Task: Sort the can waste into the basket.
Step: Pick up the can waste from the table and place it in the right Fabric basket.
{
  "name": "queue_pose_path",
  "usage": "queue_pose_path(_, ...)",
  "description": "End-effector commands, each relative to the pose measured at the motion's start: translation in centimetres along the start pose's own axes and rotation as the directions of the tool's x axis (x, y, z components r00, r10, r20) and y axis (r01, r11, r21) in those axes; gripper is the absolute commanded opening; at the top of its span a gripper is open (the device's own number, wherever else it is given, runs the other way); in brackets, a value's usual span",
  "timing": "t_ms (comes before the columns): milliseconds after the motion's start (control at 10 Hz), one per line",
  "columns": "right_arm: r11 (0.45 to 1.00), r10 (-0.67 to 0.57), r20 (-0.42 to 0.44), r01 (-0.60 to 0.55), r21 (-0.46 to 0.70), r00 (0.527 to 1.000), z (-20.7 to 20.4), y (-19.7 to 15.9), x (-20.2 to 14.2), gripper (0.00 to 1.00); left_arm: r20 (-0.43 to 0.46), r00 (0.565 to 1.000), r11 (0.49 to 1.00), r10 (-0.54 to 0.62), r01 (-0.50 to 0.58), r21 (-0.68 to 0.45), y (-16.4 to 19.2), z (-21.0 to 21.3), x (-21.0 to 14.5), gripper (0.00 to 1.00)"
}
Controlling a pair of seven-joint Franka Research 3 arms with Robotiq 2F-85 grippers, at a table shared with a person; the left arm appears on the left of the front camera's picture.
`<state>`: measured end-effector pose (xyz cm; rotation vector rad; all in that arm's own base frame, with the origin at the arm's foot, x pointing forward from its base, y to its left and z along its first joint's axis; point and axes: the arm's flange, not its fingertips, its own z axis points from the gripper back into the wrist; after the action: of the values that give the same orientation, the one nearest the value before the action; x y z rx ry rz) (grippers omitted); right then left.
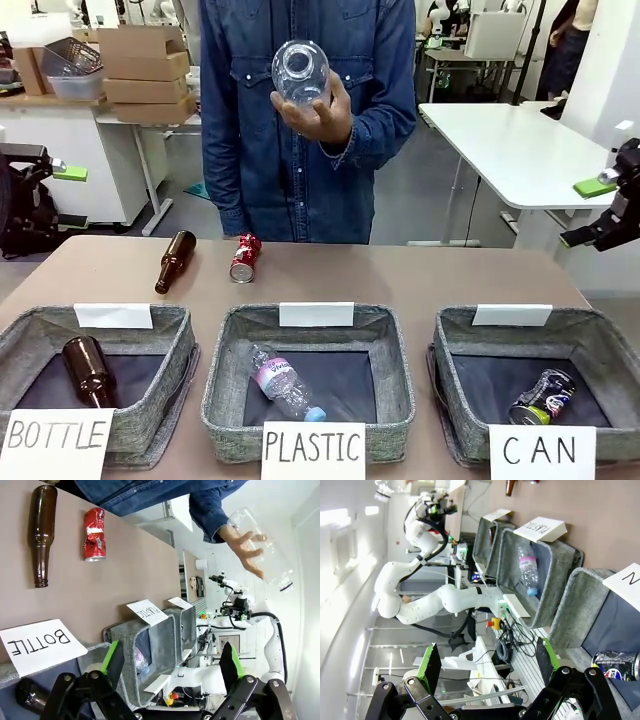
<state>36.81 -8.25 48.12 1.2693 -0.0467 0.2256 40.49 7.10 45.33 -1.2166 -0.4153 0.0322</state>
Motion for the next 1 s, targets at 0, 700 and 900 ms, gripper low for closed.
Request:
queue_pose_path(0, 1.000, 0.022, -0.001, -0.022, -0.014, 1.000, 0.1, -0.1, 0.0, 1.00, -0.018, 1.000, 1.000, 0.025, -0.025, -0.018, 0.0, -0.5, 1.1, 1.00)
queue_pose_path(700, 1.000, 0.022, -0.001, -0.022, -0.014, 1.000, 0.1, -0.1, 0.0, 1.00, -0.044, 0.996, 0.997, 0.078, -0.077, 0.027, -0.1, -1.3, 2.1, 1.00)
queue_pose_path(900, 1.000, 0.022, -0.001, -0.022, -0.014, 1.000, 0.1, -0.1, 0.0, 1.00, -0.061, 0.996, 0.985, 0.064, -0.053, 0.163, -1.5, -5.4, 3.4, 1.00)
